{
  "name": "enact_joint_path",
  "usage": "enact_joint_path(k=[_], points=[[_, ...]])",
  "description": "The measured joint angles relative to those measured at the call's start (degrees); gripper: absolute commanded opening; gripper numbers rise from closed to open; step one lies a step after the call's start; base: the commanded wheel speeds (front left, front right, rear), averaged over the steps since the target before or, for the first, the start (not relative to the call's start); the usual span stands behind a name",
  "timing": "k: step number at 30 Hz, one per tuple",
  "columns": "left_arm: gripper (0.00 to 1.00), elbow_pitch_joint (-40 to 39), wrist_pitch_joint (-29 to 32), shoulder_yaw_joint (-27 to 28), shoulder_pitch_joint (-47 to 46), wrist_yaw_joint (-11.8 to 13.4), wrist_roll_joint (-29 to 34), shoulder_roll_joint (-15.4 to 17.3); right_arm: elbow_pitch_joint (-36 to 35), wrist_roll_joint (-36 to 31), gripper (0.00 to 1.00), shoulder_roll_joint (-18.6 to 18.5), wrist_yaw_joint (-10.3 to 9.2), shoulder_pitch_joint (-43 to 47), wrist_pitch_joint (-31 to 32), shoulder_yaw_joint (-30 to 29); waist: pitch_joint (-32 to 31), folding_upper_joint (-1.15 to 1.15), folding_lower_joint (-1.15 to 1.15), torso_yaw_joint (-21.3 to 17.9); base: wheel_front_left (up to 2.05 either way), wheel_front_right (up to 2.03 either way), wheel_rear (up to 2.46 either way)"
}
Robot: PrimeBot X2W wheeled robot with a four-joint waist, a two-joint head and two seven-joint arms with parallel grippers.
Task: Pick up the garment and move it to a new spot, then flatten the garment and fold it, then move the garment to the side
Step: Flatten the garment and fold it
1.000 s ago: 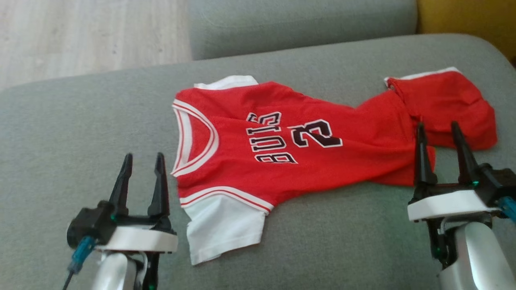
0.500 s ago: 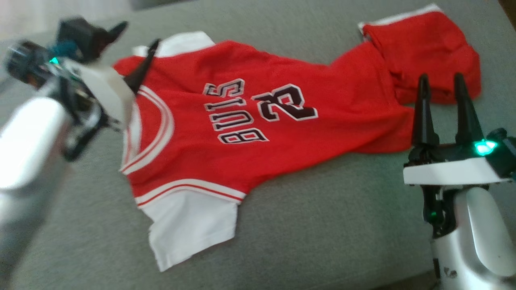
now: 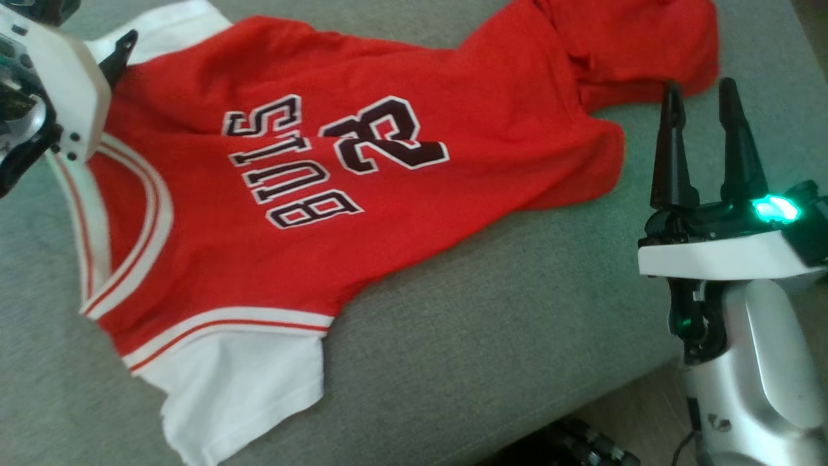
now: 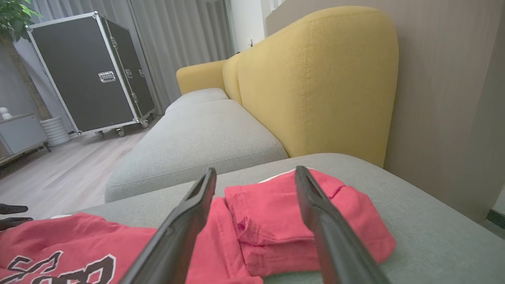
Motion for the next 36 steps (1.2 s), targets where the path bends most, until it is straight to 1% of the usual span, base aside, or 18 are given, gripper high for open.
enact_joint_path(k=[5, 10, 14, 15, 16, 17, 20, 23, 27, 31, 32, 36], points=[[1.00, 1.27, 0.67, -6.02, -2.47, 0.00, -3.05, 1.36, -0.08, 1.00, 1.00, 0.00, 0.00, -0.01, 0.00, -0.01, 2.10, 0.00, 0.00, -2.26, 0.00, 0.00, 0.00], [1.00, 1.68, 1.14, -11.06, -6.28, 0.00, -5.11, 3.03, -0.14, 1.24, 1.00, 0.01, 0.00, -0.01, 0.00, -0.21, 3.19, 0.00, -0.01, -3.52, 0.00, 0.00, 0.00], [1.00, 0.68, 3.60, -13.67, -7.64, 0.00, -9.87, 3.89, -0.20, 1.38, 1.00, 0.01, 0.00, -0.01, -0.07, -0.58, 3.52, 0.00, -0.01, -3.86, 0.00, 0.00, 0.00], [0.53, -0.12, 4.64, -14.17, -7.91, 0.01, -11.27, 4.20, -0.20, 1.38, 1.00, 0.01, 0.00, -0.01, -0.07, -0.63, 3.53, 0.00, -0.01, -3.88, 0.00, 0.00, 0.00], [0.20, -1.12, 5.46, -14.56, -8.01, 0.01, -12.28, 4.59, -0.19, 1.40, 1.00, 0.02, 0.00, -0.01, -0.07, -0.69, 3.54, 0.00, -0.01, -3.88, 0.00, 0.00, 0.00], [0.00, -2.20, 6.21, -14.92, -8.02, 0.00, -13.13, 4.98, -0.16, 1.40, 1.00, 0.02, 0.00, -0.01, -0.07, -0.82, 3.53, 0.00, -0.01, -3.86, 0.00, 0.00, 0.00], [0.00, -4.43, 7.20, -15.92, -8.19, 0.01, -14.41, 5.76, -0.01, 1.40, 1.00, 0.03, 0.00, -0.01, -0.07, -1.47, 3.42, 0.00, -0.01, -3.72, 0.00, 0.00, 0.00], [0.00, -4.11, 5.48, -16.77, -9.27, -0.01, -14.14, 6.47, 0.43, 1.40, 1.00, 0.03, 0.00, -0.03, -0.08, -1.77, 3.38, 0.00, -0.01, -3.59, 0.00, 0.00, 0.00], [0.00, 1.69, -0.93, -17.44, -11.38, 0.02, -9.68, 6.51, 0.58, 1.53, 1.00, 0.04, 0.00, -0.16, -0.08, -1.76, 3.57, 0.00, -0.01, -3.61, 0.00, 0.00, 0.00], [0.00, 8.29, -6.66, -16.72, -15.41, 2.11, -6.06, 5.60, 0.57, 1.90, 1.00, 0.05, 0.00, -0.99, -0.08, -1.71, 3.91, 0.00, -0.01, -3.73, 0.00, 0.00, 0.00], [0.00, 8.29, -6.66, -16.72, -15.41, 2.11, -6.06, 5.60, 0.57, 1.90, 1.00, 0.05, 0.00, -0.99, -0.08, -1.71, 3.91, 0.00, -0.01, -3.73, 0.00, 0.00, 0.00], [0.00, 13.43, -11.15, -16.19, -17.96, 4.04, -3.21, 4.11, 0.58, 1.90, 1.00, 0.05, 0.00, -0.99, -0.08, -1.69, 4.37, 0.00, -0.01, -3.80, 0.00, 0.00, 0.00]])
